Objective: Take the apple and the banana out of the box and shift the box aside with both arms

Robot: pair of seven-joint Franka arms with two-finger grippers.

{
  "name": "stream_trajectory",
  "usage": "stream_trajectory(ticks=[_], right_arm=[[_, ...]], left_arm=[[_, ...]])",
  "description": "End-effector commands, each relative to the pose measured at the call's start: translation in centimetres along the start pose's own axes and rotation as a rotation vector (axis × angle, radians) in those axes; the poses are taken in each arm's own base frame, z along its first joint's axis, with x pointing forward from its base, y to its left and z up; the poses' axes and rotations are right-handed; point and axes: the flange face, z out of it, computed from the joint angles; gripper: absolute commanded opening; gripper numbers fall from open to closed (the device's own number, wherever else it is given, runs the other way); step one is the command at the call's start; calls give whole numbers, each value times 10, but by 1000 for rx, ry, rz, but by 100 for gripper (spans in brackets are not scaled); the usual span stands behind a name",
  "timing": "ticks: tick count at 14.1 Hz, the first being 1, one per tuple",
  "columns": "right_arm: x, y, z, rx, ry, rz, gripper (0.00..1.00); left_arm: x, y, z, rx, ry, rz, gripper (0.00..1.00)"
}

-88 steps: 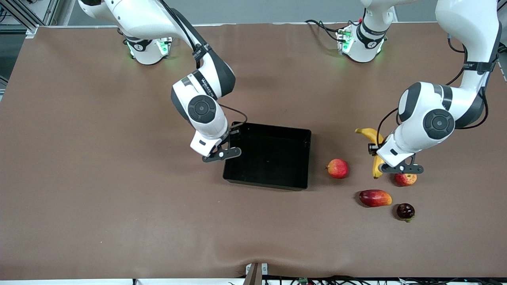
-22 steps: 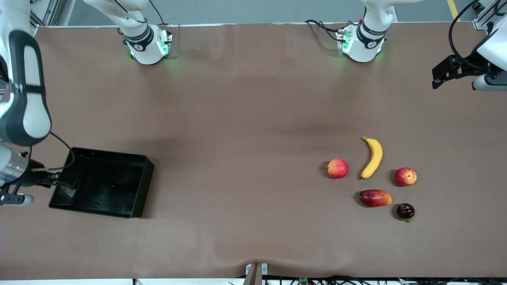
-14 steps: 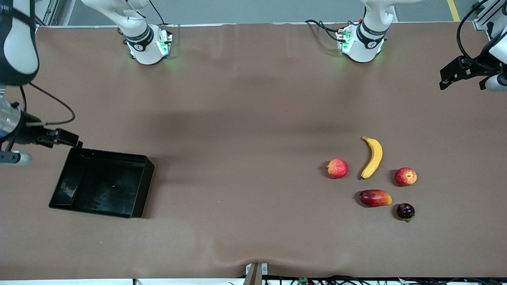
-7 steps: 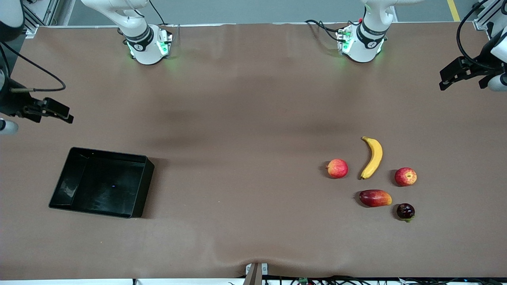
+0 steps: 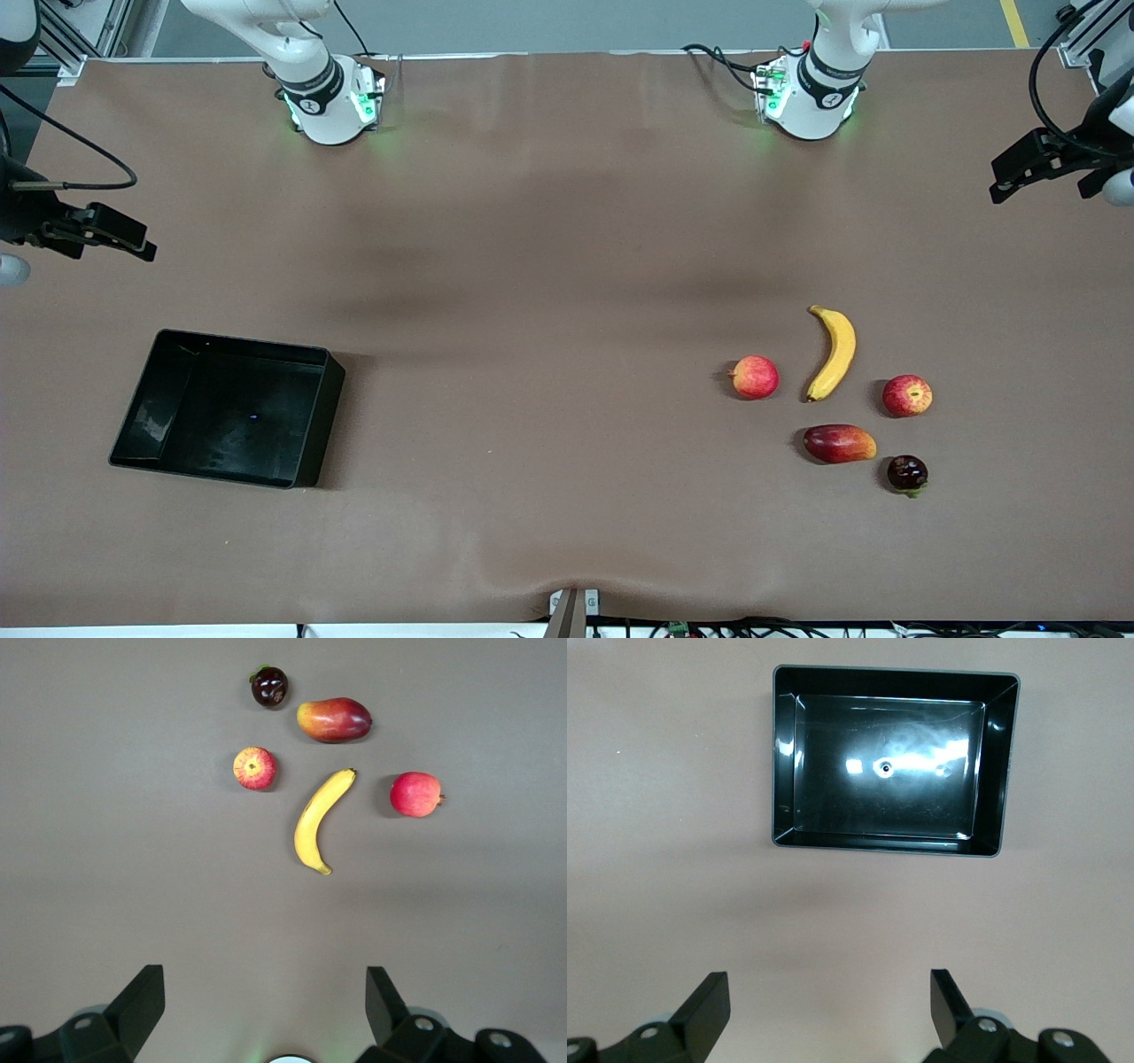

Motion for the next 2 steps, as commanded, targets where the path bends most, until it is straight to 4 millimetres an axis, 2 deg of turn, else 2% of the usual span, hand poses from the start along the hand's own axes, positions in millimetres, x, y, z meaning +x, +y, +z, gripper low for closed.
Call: stream_trajectory(ticks=[1, 2], right_arm=[[-9, 2, -8, -14, 2, 6, 100], [-9, 0, -8, -14, 1, 3, 100]], left_arm=[[1, 3, -7, -18, 14, -9, 100], [1, 6, -13, -20, 26, -4, 100]])
